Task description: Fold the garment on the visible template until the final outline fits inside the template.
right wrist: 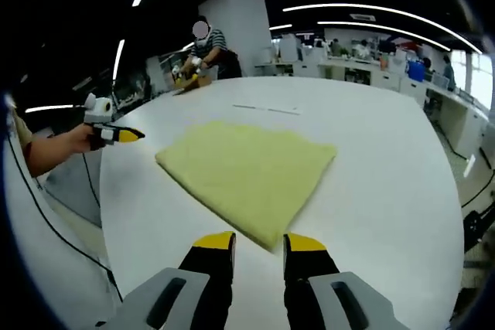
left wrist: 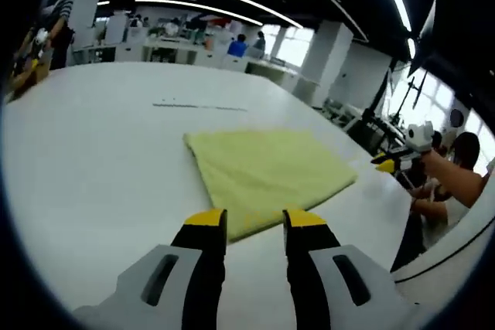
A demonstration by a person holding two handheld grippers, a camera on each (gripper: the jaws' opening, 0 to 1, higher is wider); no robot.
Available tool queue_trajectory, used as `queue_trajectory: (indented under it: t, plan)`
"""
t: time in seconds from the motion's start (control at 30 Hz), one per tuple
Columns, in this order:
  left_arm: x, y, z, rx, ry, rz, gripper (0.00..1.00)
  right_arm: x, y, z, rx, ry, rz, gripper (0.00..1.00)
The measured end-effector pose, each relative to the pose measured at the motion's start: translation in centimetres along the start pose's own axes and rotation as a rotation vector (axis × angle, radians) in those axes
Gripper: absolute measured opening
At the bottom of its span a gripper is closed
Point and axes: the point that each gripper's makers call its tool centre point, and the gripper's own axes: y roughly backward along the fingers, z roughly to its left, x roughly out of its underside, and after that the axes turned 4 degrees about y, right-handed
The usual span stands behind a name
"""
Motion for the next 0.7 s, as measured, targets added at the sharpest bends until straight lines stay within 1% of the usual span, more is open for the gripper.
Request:
queue_trajectory:
  t: [0.1, 0.17, 0.27, 0.43, 0.53, 0.6, 0.7]
  plan:
    - [-0.4, 0.8, -1.1, 0.019, -0.012, -0.008, 0.34, -0.2, 0.5, 0.3, -0.002, -0.011, -0.005, 0.25]
    - [-0.7, 1.4, -1.5, 0.028, -0.008, -0.017, 0.36, -0.5, 0.8, 0.6, -0.011, -0.021, -0.005, 0.29]
    - [-0.8, 2.1, -1.8, 0.028, -0.022, -0.011, 0.38, -0.7, 1.3, 1.1, -0.014, -0.013, -0.006, 0.34]
    - [-1.3, 3.3, -2.2, 0.049, -0.02, -0.021, 0.42, -1.0, 2.6, 1.4, 0.006, -0.023, -0.02, 0.37]
    - [-1.1, 4.2, -2.5, 0.06, -0.017, -0.02, 0.44, -1.0, 3.1, 1.8, 0.012, -0.026, -0.027, 0.42]
    - [-1.0, 4.7, -2.8, 0.067, 0.009, -0.017, 0.45, -0.9, 3.3, 2.2, 0.007, -0.031, -0.032, 0.43]
    - [-0.7, 5.1, -3.3, 0.077, -0.002, -0.002, 0.46, -0.3, 3.5, 2.8, -0.003, -0.028, -0.012, 0.44]
